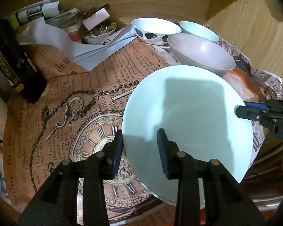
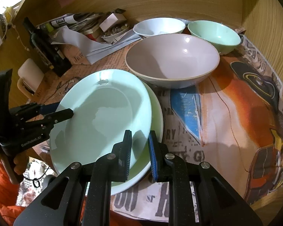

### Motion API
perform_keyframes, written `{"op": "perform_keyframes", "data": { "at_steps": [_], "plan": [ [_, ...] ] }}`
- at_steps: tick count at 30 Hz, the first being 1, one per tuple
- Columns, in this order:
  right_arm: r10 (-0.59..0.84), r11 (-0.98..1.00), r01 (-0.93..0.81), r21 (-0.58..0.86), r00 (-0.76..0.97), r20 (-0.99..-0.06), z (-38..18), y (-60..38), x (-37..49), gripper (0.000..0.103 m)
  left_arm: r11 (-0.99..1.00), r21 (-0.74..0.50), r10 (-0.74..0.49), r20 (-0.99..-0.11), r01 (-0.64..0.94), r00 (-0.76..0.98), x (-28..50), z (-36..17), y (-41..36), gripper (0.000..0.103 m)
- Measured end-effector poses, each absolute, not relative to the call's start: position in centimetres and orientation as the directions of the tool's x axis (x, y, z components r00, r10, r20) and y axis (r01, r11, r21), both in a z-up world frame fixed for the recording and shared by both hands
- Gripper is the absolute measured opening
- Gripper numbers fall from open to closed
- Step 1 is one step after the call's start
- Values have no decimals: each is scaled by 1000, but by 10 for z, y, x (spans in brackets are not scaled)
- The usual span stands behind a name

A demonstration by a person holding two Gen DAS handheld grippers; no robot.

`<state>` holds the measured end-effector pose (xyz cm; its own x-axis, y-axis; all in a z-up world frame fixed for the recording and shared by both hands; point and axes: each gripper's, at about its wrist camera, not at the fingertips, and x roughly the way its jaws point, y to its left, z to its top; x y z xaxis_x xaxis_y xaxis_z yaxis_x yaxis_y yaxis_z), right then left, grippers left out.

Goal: Organize plates and bowls
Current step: 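Carry the mint green plate onto the white plate and open the left gripper, then grasp the pale pink bowl rim with the left gripper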

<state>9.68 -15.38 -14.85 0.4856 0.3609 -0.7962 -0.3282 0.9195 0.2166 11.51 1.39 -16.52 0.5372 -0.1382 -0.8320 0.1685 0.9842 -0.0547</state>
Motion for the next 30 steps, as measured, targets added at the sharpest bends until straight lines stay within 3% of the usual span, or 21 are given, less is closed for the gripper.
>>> {"op": "perform_keyframes", "data": {
  "at_steps": [7,11,19,23,27,30],
  "plan": [
    [353,920,-336,202,483,-802,-146,-156,96,16,985,-14,-108,-826,171,553,115,-165,14,47],
    [305,934,-328,141,527,-793,-140,-158,92,24,985,-26,-116,-831,171,543,117,-166,17,49],
    [311,942,-292,163,589,-746,-125,-178,97,27,986,-36,-127,-792,162,598,118,-140,21,55],
    [298,951,-262,162,651,-698,-111,-190,102,39,986,-38,-136,-755,164,641,125,-121,18,59],
    [269,962,-231,147,711,-650,-97,-200,110,50,985,-28,-137,-718,168,682,140,-104,13,73],
    [249,968,-208,140,740,-625,-92,-207,117,54,985,-35,-145,-710,172,689,156,-96,6,73]
  ]
}}
